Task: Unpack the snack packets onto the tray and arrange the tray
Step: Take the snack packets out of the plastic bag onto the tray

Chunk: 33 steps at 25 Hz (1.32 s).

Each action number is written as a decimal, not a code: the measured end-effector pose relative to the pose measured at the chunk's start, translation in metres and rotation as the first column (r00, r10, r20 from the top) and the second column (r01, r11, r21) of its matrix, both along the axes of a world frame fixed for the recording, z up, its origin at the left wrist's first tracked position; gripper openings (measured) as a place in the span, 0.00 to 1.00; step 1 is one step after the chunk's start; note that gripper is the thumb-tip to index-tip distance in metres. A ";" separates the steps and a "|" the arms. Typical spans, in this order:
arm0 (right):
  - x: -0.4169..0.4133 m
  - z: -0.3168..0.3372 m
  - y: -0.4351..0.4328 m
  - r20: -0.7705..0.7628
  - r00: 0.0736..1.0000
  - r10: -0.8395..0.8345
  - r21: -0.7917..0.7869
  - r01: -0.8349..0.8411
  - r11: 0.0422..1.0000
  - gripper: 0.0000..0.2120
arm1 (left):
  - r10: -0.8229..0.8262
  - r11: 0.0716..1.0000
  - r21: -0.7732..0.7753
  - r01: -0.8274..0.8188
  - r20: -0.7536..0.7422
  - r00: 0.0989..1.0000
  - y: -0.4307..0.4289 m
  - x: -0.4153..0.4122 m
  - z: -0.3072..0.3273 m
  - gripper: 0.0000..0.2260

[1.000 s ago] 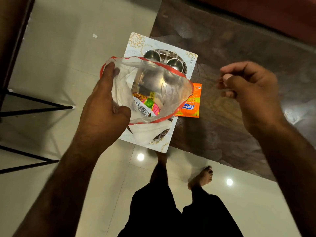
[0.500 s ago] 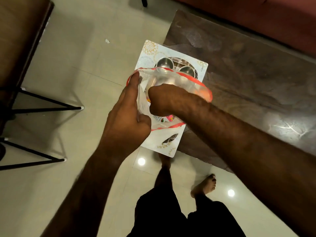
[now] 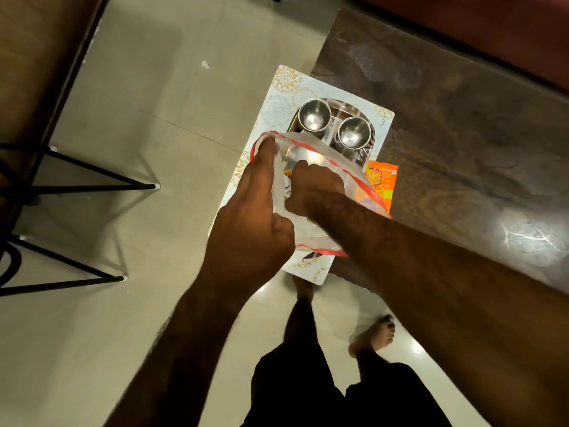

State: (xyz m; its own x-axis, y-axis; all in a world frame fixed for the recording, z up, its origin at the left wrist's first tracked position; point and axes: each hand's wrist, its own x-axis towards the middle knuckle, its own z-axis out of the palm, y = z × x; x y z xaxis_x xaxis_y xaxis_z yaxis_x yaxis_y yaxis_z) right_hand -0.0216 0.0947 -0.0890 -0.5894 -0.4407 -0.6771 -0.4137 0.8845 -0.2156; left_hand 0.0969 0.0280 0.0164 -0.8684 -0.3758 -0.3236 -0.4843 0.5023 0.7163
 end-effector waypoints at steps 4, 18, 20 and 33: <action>-0.011 0.042 0.004 0.148 0.959 -0.243 -0.106 0.259 0.960 0.28 | 0.035 0.999 -0.006 -0.035 0.011 0.999 0.000 -0.007 0.007 0.45; 0.000 0.105 0.071 0.903 0.191 -0.384 -0.072 0.950 0.303 0.15 | 0.150 0.874 0.468 -0.127 -0.011 0.989 -0.004 -0.025 0.002 0.33; 0.004 0.107 0.077 0.908 0.191 -0.374 -0.067 0.945 0.320 0.20 | 0.167 0.847 0.510 -0.150 0.012 0.986 -0.004 -0.022 0.005 0.31; 0.003 0.134 0.159 0.955 0.192 -0.224 -0.185 0.981 0.052 0.16 | -0.048 0.999 0.020 0.046 0.158 0.986 -0.007 -0.027 0.016 0.39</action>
State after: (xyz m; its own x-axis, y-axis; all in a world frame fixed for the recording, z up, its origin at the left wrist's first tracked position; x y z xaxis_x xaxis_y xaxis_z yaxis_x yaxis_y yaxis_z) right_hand -0.0181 0.2532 0.0454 -0.5403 -0.5497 -0.6371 0.7902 -0.0713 -0.6086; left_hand 0.0699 0.0207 0.0328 -0.8221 -0.3295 -0.4642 -0.5686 0.5161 0.6406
